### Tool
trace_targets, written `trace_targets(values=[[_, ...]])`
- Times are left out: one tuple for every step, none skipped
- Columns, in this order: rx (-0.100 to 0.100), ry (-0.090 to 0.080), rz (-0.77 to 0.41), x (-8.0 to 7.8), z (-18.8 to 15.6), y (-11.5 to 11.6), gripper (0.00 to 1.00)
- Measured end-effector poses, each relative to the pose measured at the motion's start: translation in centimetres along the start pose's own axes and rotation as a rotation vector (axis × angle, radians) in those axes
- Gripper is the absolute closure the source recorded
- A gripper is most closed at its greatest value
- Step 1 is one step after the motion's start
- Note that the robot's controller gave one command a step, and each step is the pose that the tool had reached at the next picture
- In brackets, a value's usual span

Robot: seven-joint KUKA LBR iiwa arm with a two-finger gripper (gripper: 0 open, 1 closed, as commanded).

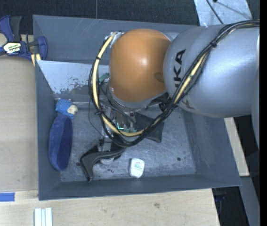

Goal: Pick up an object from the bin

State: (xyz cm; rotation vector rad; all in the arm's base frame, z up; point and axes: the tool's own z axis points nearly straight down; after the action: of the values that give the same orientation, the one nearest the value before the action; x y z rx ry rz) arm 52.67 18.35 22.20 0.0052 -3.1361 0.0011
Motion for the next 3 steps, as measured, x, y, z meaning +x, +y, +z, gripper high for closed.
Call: trace_targets(values=[[-0.001,0.01,-0.455,1.4,15.3,-2.4,0.0],[-0.001,-0.005,-0.169,-3.8,12.2,-5.0,0.0],[0.0,-0.005,-0.439,-6.1,11.9,-4.4,0.0]])
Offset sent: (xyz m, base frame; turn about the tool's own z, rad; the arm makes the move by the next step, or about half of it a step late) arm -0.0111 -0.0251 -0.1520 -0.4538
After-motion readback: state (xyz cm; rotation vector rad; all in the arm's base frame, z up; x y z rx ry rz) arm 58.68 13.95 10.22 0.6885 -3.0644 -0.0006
